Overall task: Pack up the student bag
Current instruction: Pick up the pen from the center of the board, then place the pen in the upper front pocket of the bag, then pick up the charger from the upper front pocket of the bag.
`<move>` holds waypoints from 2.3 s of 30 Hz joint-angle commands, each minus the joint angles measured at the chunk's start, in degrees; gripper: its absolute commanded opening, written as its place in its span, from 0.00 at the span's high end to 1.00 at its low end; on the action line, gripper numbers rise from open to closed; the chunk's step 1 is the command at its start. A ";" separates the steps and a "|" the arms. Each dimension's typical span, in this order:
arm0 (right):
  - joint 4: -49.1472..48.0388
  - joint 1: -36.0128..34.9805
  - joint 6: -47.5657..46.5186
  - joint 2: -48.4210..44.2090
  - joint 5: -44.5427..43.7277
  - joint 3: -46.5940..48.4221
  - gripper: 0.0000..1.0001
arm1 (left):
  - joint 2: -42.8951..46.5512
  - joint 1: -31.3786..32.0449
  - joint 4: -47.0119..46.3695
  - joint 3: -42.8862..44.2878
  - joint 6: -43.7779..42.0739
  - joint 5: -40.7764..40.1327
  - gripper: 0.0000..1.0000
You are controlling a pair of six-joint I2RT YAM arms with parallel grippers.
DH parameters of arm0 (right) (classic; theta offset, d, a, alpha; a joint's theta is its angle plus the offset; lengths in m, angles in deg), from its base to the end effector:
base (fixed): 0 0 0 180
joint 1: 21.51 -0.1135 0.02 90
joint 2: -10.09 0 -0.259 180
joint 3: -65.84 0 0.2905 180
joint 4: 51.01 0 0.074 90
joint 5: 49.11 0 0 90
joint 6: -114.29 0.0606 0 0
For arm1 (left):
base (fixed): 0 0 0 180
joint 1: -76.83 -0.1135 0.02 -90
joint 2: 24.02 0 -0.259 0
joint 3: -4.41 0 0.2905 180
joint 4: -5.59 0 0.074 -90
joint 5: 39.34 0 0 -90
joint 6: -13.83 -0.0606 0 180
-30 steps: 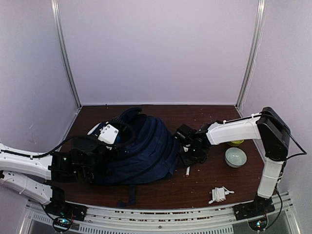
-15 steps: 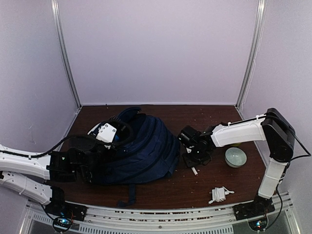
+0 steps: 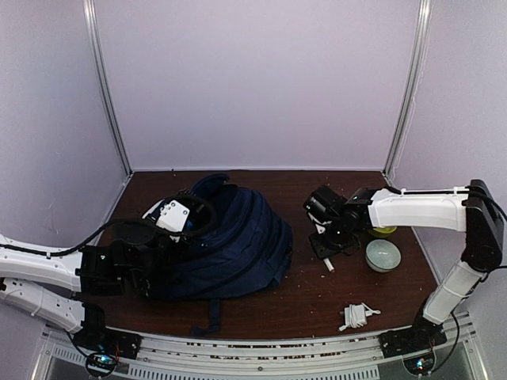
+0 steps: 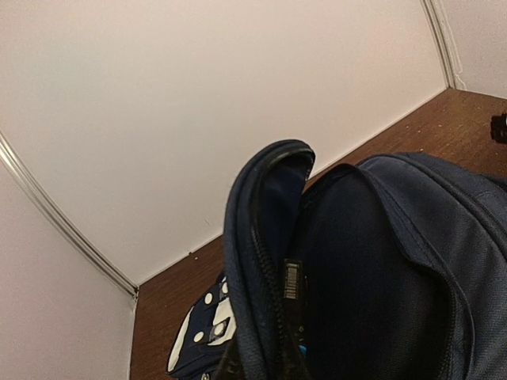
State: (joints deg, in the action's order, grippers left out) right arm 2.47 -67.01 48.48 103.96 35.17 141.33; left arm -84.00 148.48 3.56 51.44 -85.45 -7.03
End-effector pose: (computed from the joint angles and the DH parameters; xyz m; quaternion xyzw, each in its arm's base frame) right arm 0.2531 0.2490 0.1527 -0.1746 0.9707 0.0495 0.1574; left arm 0.1361 -0.2477 0.2525 0.2047 0.7132 0.0295 0.6697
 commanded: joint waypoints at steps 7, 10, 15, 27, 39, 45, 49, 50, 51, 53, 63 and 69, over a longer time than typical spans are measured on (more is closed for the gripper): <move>-27.21 -5.58 10.88 -13.34 8.68 5.67 1.00 | -0.59 -0.99 -5.65 1.83 -0.42 -2.01 1.00; -37.60 -7.44 18.66 -6.91 16.87 8.90 1.00 | -0.68 -0.99 -5.70 2.38 -0.65 -1.82 1.00; -57.12 -9.85 32.05 3.74 23.34 12.61 1.00 | 0.52 -1.04 -5.32 1.89 0.42 -1.55 1.00; -62.97 -11.78 39.55 16.13 16.51 18.85 1.00 | 3.31 -1.00 -2.82 0.89 2.94 -0.73 1.00; -53.50 -11.78 31.48 14.05 15.90 17.71 0.66 | 4.09 -0.99 -4.05 0.41 2.67 -0.48 1.00; -41.11 -11.87 20.94 9.41 16.95 19.58 0.60 | 3.41 -1.00 -4.30 0.69 2.66 -0.32 1.00; -32.73 -11.88 12.17 3.23 15.86 18.97 0.59 | 3.38 -1.00 -4.34 0.75 2.52 -0.15 1.00; -28.45 -11.87 9.49 1.59 14.29 19.36 0.59 | 3.38 -1.00 -4.40 0.75 2.46 -0.16 1.00; -23.86 -11.89 6.58 -0.07 12.17 19.61 0.58 | 3.31 -0.99 -4.47 0.70 2.38 -0.14 1.00; -14.45 -11.91 2.15 -3.56 5.92 18.97 0.58 | 3.15 -0.99 -4.63 0.75 2.27 -0.13 1.00; 17.17 -12.05 6.88 -15.78 -16.85 -0.24 0.44 | 0.40 -0.99 -5.22 1.60 1.16 0.77 1.00; 18.34 -12.03 14.08 -21.62 -17.48 -10.50 0.36 | -0.22 -0.99 -5.25 1.97 1.21 1.41 1.00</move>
State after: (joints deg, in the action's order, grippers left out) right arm 15.81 -78.99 57.00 87.61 22.39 133.82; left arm -84.31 148.11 3.86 51.27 -83.66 -4.28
